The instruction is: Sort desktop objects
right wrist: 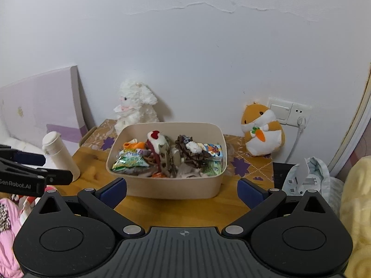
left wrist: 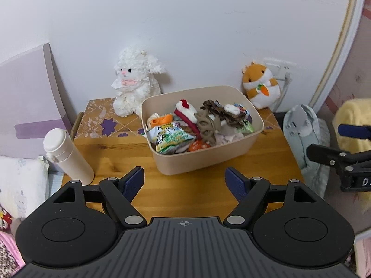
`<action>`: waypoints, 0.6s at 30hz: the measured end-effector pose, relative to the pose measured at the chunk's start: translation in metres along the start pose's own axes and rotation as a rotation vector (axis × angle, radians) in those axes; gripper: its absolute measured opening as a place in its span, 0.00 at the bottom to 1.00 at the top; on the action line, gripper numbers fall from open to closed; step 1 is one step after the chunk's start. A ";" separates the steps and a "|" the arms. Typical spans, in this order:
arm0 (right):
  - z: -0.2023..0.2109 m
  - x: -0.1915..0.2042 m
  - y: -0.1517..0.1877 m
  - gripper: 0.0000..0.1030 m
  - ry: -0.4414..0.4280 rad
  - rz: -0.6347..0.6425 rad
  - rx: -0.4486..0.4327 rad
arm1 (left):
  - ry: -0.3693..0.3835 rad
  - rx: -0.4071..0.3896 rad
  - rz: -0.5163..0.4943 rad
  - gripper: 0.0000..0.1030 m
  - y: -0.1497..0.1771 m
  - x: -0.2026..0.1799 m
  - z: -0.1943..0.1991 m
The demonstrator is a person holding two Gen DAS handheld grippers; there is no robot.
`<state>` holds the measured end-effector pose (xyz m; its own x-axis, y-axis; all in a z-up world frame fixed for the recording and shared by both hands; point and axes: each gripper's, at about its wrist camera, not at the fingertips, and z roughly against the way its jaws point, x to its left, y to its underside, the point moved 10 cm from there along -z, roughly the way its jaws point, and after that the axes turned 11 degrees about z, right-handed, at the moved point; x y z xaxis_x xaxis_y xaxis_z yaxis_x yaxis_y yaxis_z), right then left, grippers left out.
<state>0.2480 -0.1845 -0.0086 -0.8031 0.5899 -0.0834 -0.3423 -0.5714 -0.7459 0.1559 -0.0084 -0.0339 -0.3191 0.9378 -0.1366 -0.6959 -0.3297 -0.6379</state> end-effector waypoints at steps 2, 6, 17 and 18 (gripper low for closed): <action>0.011 0.003 0.007 1.00 0.000 0.008 0.003 | 0.000 0.001 -0.016 0.76 0.006 0.002 0.010; 0.029 0.006 0.022 1.00 0.008 0.011 0.022 | 0.011 0.005 -0.020 0.76 0.017 0.005 0.029; 0.071 0.021 0.045 1.00 0.011 0.023 0.040 | 0.024 0.034 -0.043 0.76 0.043 0.005 0.066; 0.073 0.023 0.046 1.00 0.011 0.023 0.041 | 0.025 0.036 -0.043 0.76 0.045 0.005 0.068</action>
<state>0.1778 -0.2392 0.0034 -0.8057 0.5824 -0.1080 -0.3435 -0.6079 -0.7159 0.0794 -0.0260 -0.0117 -0.2726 0.9535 -0.1282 -0.7315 -0.2920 -0.6161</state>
